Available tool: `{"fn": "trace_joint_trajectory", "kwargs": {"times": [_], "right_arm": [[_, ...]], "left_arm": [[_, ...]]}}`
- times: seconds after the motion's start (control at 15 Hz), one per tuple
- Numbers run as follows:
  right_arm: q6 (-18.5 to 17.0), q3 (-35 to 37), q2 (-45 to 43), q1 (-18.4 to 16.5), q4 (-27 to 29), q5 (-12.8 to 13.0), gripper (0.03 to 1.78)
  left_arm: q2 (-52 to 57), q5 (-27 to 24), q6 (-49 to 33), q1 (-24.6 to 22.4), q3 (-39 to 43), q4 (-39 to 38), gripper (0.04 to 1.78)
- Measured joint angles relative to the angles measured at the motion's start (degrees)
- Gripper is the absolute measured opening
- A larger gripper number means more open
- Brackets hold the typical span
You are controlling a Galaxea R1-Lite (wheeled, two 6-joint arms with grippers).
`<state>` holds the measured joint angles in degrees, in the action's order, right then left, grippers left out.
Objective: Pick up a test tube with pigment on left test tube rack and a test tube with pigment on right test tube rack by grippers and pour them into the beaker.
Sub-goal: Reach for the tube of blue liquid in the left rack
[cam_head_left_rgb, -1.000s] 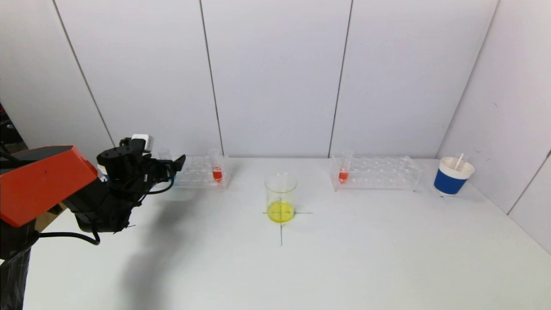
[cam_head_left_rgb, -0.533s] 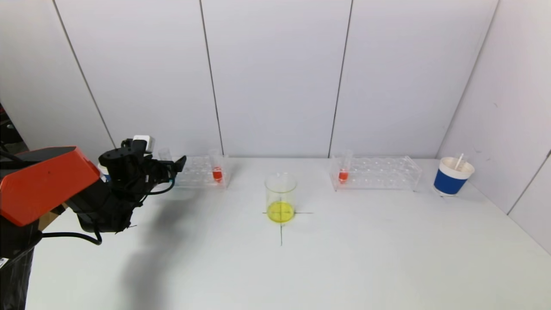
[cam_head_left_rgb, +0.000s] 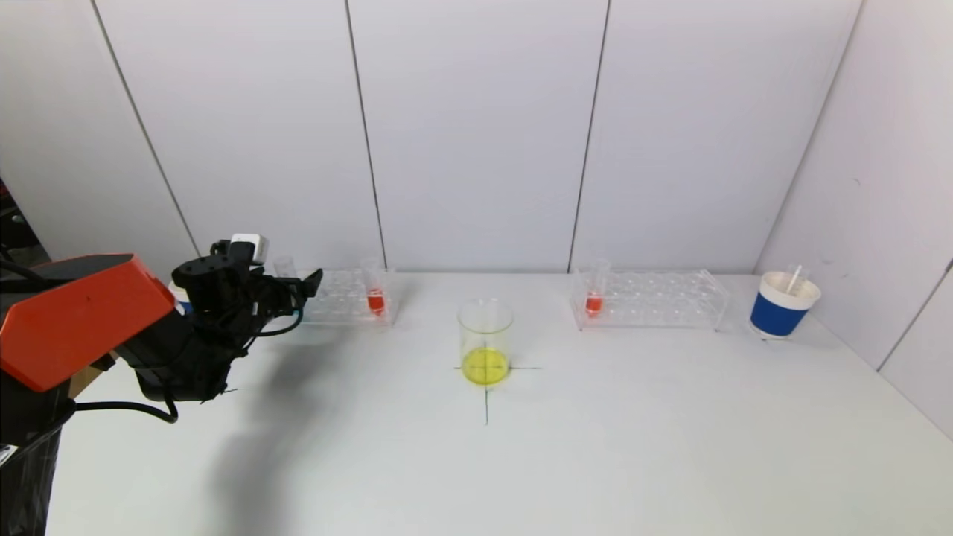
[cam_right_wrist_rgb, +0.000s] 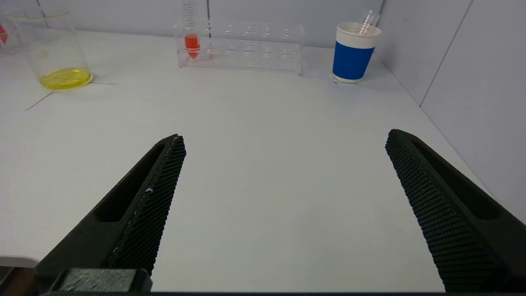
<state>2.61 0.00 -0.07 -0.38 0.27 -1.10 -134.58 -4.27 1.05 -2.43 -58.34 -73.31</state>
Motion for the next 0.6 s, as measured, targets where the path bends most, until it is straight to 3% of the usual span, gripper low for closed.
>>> {"fn": "trace_joint_trajectory", "kwargs": {"times": [0.2,0.33,0.6], "right_arm": [[0.00,0.00,0.00,-0.02,0.00,-0.02,1.77],[0.00,0.00,0.00,-0.02,-0.02,-0.02,1.77],[0.00,0.00,0.00,0.00,0.00,-0.02,1.77]], "left_arm": [[-0.10,0.00,0.00,0.04,-0.02,0.02,1.76],[-0.12,-0.09,0.07,0.22,-0.02,0.00,1.66],[-0.10,-0.11,0.10,0.39,0.02,0.02,1.14]]}}
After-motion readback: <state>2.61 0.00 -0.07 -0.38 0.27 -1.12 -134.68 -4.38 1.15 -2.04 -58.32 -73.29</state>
